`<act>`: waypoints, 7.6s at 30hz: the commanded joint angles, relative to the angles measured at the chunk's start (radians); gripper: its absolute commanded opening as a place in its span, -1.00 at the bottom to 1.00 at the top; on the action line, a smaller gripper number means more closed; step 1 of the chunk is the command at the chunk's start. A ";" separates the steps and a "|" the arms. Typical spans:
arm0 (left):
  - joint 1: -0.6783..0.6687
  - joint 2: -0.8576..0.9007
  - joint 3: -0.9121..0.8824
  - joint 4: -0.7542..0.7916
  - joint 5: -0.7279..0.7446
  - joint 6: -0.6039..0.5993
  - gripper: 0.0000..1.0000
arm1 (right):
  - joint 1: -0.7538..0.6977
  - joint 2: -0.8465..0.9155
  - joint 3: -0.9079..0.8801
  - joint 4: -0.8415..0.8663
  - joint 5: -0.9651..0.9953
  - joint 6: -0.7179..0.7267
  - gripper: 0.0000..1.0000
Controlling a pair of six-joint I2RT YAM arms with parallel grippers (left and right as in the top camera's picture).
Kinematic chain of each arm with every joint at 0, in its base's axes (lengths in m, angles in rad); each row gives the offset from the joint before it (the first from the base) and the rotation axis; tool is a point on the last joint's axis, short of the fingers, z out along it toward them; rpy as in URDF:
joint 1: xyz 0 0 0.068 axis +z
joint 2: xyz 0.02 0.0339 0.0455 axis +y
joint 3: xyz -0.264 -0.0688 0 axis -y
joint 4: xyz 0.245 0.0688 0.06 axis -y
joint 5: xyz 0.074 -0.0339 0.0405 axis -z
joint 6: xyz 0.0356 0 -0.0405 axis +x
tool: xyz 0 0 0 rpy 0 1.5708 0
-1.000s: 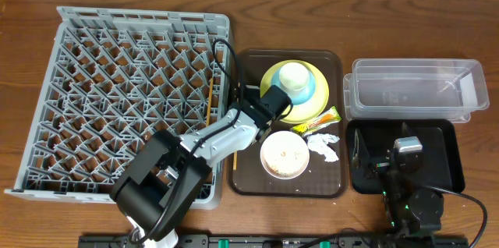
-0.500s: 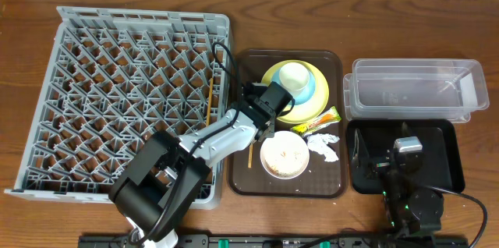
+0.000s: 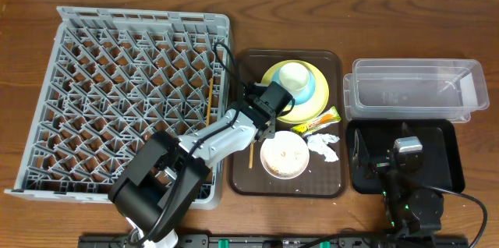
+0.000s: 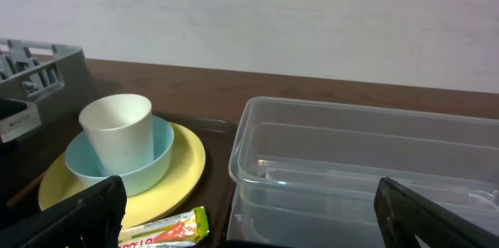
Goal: Sort waste into correct bins and load items into the dishwasher
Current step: 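Lift the second chopstick and insert it upright into the dish rack, then move the right gripper over the tray toward the crumpled white tissue, then lower the right gripper and pinch the white tissue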
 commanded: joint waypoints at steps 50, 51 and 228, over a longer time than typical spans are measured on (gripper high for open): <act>0.332 -0.389 -0.026 -0.116 0.135 0.362 -0.85 | 0.006 0.000 -0.001 -0.004 0.000 -0.011 0.99; 0.333 -0.378 -0.026 -0.120 0.135 0.362 -0.84 | 0.006 0.000 -0.001 -0.005 0.000 -0.011 0.98; 0.330 -0.727 -0.025 -0.372 0.138 0.203 0.86 | 0.492 1.433 1.094 -1.160 0.219 0.554 0.20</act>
